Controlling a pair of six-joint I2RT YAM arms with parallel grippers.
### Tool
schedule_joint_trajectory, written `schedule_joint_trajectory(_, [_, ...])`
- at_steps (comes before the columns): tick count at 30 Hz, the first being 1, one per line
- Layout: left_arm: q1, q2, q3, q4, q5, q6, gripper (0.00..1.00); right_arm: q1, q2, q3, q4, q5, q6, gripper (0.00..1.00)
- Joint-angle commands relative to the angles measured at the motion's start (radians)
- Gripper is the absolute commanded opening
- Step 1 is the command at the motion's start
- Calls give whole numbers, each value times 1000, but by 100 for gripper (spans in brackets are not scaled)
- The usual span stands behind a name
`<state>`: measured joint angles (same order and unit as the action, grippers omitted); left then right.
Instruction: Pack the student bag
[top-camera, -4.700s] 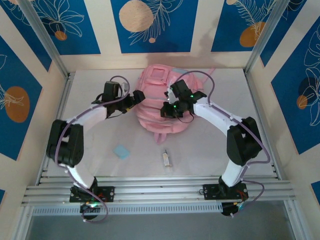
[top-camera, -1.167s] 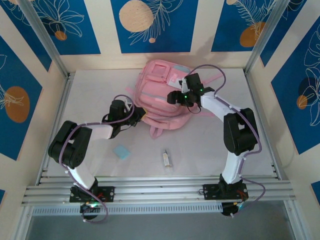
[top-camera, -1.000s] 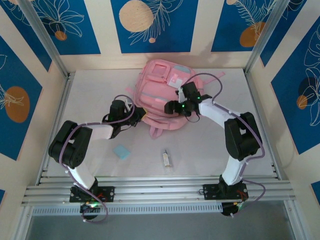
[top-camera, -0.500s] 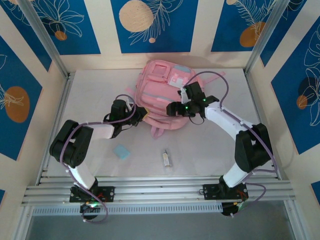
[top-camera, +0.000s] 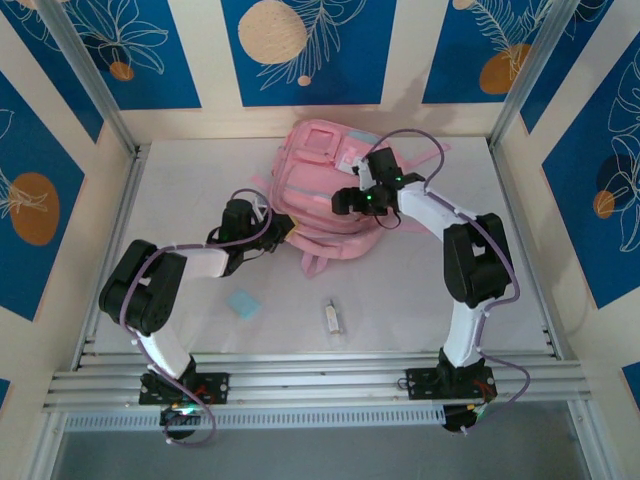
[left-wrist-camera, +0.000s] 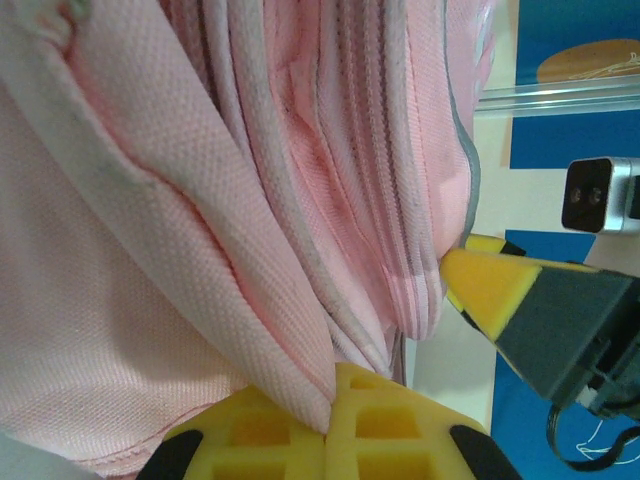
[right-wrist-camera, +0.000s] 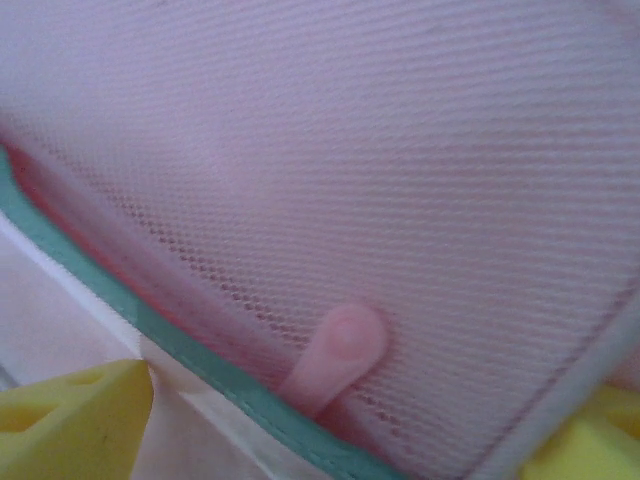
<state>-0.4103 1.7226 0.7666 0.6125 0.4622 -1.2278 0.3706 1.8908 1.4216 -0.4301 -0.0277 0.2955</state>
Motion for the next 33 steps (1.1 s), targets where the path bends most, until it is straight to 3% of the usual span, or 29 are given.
schedule_joint_trajectory(1, [-16,-15,20,80,29,8,0,69,-60,-41,-21,-68,35,89])
schedule_joint_trajectory(7, [-23,6,37,94,31,0,0,155,-132,-110,-24,-121,206,88])
schedule_joint_trajectory(11, [-25,4,33,96,28,4,0,159,-135,-89,-35,-176,296,85])
schedule_joint_trajectory(18, [-8,-12,25,44,33,61,0,117,-187,-81,-135,-42,263,84])
schedule_joint_trajectory(24, [60,-43,82,-184,68,232,1,40,-203,-99,-143,67,205,83])
schedule_joint_trajectory(28, [59,-99,201,-537,38,470,15,-15,-160,-74,-75,45,222,80])
schedule_joint_trajectory(33, [24,-210,258,-812,-124,713,39,-35,-84,-40,12,-31,284,69])
